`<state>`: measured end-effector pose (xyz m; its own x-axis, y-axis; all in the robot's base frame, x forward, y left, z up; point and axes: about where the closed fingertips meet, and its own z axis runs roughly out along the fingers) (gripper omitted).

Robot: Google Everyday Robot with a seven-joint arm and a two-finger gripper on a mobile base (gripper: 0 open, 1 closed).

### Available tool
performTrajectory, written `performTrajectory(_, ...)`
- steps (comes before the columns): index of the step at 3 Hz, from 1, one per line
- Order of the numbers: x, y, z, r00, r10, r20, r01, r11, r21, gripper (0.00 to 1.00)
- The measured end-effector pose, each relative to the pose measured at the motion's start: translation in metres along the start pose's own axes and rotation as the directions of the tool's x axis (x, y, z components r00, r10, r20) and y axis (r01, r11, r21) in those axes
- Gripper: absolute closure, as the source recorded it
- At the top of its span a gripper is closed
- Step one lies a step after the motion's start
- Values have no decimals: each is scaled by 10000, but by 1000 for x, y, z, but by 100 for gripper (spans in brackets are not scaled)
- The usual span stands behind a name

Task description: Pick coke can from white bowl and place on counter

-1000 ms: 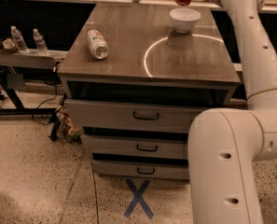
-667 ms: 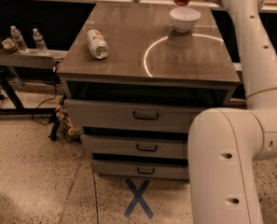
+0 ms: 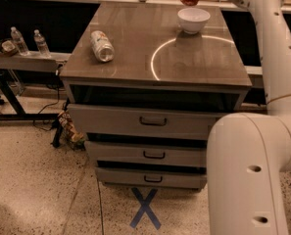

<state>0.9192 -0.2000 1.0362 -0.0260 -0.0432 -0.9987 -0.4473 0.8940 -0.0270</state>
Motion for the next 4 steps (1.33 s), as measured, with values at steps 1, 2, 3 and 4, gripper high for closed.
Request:
performTrajectory(1, -13, 15, -30, 10000, -37, 12, 37, 9977, -670, 100)
performTrajectory(2, -2, 19, -87, 9998, 4, -203, -25, 9950, -1002, 100)
performTrajectory(3, 42, 35, -117, 9978, 35, -665, -139, 9875, -1570, 100)
performTrajectory(4, 92, 53, -130, 9945, -123, -1037, -122, 9726, -2321, 100)
